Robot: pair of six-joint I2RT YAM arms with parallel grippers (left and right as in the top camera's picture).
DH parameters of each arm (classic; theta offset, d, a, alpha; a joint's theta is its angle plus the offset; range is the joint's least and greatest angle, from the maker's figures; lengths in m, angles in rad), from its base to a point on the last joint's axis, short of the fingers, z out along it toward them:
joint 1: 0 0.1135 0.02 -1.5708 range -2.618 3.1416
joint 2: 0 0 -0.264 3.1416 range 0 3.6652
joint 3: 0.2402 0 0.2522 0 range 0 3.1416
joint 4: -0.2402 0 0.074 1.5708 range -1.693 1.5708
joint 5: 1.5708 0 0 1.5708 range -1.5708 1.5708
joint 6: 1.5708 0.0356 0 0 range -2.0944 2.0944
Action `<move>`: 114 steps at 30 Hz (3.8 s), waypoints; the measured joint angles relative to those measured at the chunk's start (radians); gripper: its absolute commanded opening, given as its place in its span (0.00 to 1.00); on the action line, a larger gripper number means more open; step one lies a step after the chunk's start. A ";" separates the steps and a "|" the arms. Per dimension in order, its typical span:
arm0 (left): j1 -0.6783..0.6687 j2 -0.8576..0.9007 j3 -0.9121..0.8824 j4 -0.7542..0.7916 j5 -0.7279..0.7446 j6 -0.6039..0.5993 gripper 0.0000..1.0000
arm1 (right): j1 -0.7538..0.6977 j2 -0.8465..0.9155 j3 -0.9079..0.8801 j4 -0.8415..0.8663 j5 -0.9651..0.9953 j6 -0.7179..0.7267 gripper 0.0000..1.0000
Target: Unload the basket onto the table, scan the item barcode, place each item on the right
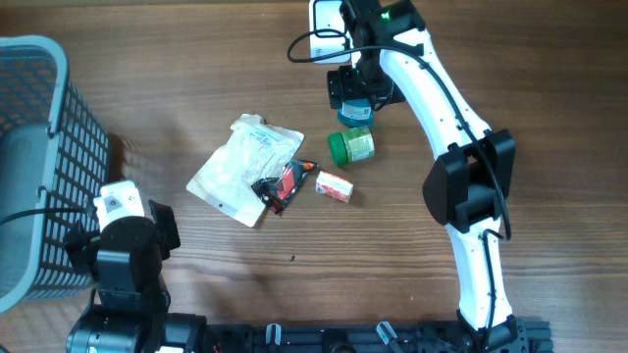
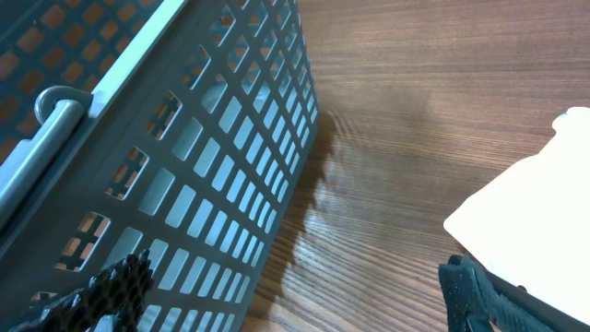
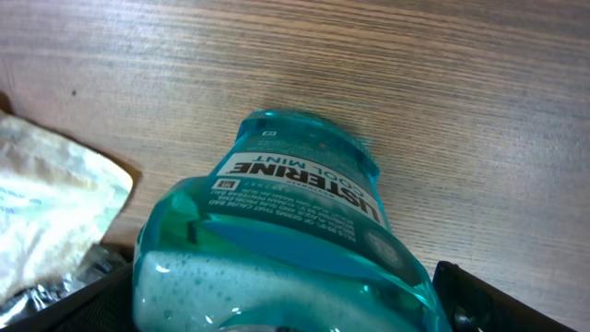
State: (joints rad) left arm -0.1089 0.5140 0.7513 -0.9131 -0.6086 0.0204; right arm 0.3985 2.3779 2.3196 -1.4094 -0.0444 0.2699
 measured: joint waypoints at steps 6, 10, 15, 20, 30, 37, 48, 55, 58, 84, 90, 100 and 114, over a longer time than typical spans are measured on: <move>0.000 0.000 0.000 0.000 0.000 0.000 1.00 | 0.000 0.000 0.000 0.004 0.001 0.092 0.99; 0.000 0.000 0.000 0.000 0.000 0.000 1.00 | 0.000 0.000 0.000 0.011 0.027 0.163 1.00; 0.000 0.000 0.000 0.000 0.000 0.000 1.00 | 0.000 0.000 0.000 0.026 0.046 0.228 0.72; 0.000 0.000 0.000 0.000 0.000 0.000 1.00 | 0.000 0.000 0.000 0.029 0.048 0.243 0.67; 0.000 0.000 0.000 0.000 0.000 0.000 1.00 | -0.001 0.000 0.008 -0.024 0.000 0.243 0.66; 0.000 0.000 0.000 0.000 0.000 0.000 1.00 | -0.001 -0.003 0.010 -0.039 -0.244 0.246 0.66; 0.000 0.000 0.000 0.000 0.000 0.000 1.00 | -0.085 -0.056 0.010 -0.042 -0.945 0.291 0.62; 0.000 0.000 0.000 0.000 0.000 0.000 1.00 | -0.131 -0.056 0.010 0.013 -1.066 0.452 0.63; 0.000 0.000 0.000 0.000 0.000 0.000 1.00 | -0.132 -0.056 0.010 0.062 -1.086 0.537 0.63; 0.000 0.000 0.000 0.000 0.000 0.000 1.00 | -0.132 -0.056 0.010 0.171 -1.131 0.646 0.62; 0.000 0.000 0.000 0.000 0.000 0.000 1.00 | -0.132 -0.056 0.010 0.240 -1.133 0.642 0.63; 0.000 0.000 0.000 0.000 0.000 0.000 1.00 | -0.128 -0.056 0.009 0.379 -0.721 0.307 0.64; 0.000 0.000 0.000 0.000 0.000 0.000 1.00 | -0.109 -0.056 0.009 0.664 -0.222 0.152 0.63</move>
State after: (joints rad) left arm -0.1089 0.5140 0.7517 -0.9134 -0.6086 0.0204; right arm 0.2897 2.3219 2.3287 -0.7456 -0.2665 0.4221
